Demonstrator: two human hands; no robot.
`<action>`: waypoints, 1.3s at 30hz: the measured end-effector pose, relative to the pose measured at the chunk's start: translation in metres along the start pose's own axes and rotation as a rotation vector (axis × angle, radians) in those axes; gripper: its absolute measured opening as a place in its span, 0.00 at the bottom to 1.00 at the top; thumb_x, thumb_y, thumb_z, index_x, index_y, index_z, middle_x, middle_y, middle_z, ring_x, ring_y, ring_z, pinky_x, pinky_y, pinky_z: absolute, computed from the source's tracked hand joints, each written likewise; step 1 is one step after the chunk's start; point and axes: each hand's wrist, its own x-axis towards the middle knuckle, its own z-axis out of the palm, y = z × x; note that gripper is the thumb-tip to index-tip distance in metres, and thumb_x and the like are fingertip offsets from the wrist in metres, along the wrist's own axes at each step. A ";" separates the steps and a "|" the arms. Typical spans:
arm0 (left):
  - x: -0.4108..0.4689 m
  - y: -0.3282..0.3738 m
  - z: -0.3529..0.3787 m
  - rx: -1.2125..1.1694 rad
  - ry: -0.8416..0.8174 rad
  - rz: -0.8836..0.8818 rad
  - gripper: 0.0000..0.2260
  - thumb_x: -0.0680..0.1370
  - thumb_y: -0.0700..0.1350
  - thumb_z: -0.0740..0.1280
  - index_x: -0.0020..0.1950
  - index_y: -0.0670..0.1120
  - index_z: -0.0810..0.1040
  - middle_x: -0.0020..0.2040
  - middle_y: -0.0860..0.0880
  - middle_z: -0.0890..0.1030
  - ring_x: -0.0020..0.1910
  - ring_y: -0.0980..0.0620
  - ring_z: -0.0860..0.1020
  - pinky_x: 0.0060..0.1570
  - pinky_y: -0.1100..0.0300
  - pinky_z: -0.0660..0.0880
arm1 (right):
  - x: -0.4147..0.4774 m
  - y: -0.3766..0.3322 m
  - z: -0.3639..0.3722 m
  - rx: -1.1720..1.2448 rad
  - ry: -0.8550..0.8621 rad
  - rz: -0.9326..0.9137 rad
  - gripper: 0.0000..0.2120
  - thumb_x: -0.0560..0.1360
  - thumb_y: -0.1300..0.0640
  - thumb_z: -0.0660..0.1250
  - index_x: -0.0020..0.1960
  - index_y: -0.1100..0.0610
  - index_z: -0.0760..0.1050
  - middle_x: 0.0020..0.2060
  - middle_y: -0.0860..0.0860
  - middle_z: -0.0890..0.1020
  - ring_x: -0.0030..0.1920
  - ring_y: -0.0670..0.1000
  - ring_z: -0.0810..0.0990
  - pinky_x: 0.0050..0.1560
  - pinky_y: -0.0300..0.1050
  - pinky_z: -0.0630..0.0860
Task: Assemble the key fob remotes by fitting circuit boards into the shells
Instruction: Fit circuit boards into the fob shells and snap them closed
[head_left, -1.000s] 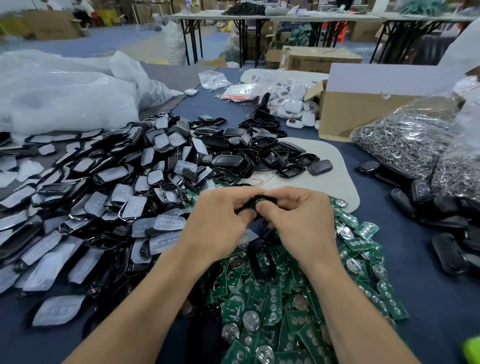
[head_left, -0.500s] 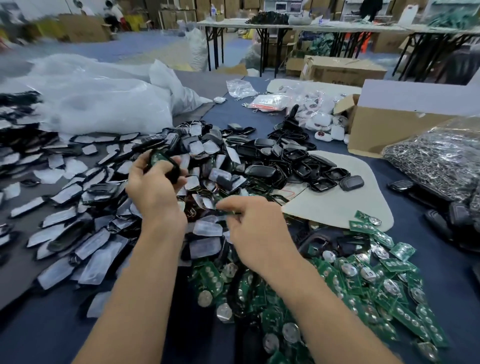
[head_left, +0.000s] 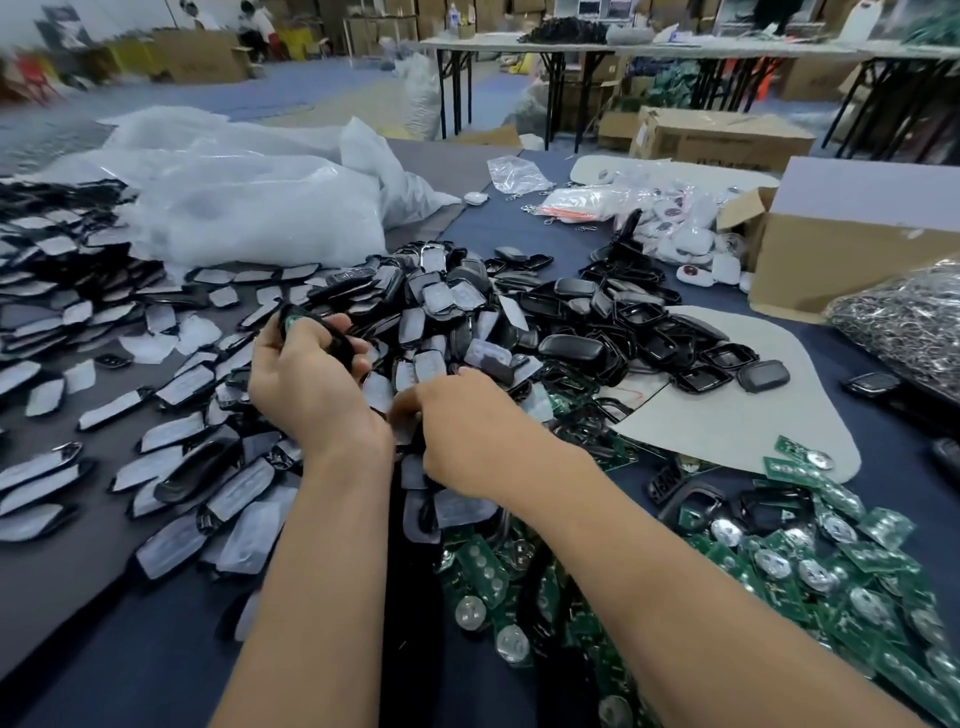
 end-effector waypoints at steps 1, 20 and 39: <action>0.001 0.000 -0.001 0.002 0.008 -0.004 0.10 0.74 0.30 0.59 0.46 0.42 0.74 0.31 0.47 0.80 0.23 0.51 0.72 0.24 0.63 0.65 | -0.002 -0.001 0.000 0.000 0.001 -0.010 0.17 0.73 0.63 0.67 0.59 0.50 0.79 0.51 0.50 0.84 0.49 0.56 0.79 0.61 0.50 0.71; 0.000 0.002 -0.002 0.016 0.011 -0.042 0.09 0.74 0.30 0.59 0.40 0.42 0.73 0.33 0.45 0.79 0.24 0.50 0.71 0.24 0.61 0.65 | -0.039 0.009 0.000 0.094 0.076 0.036 0.07 0.75 0.53 0.72 0.52 0.51 0.79 0.42 0.48 0.82 0.48 0.51 0.78 0.56 0.44 0.69; -0.041 -0.018 0.006 0.287 -0.429 -0.228 0.09 0.70 0.34 0.62 0.46 0.43 0.78 0.29 0.49 0.76 0.26 0.52 0.71 0.22 0.63 0.64 | -0.125 0.050 -0.011 1.267 0.667 0.506 0.22 0.80 0.73 0.61 0.48 0.46 0.78 0.45 0.53 0.87 0.46 0.56 0.81 0.49 0.59 0.80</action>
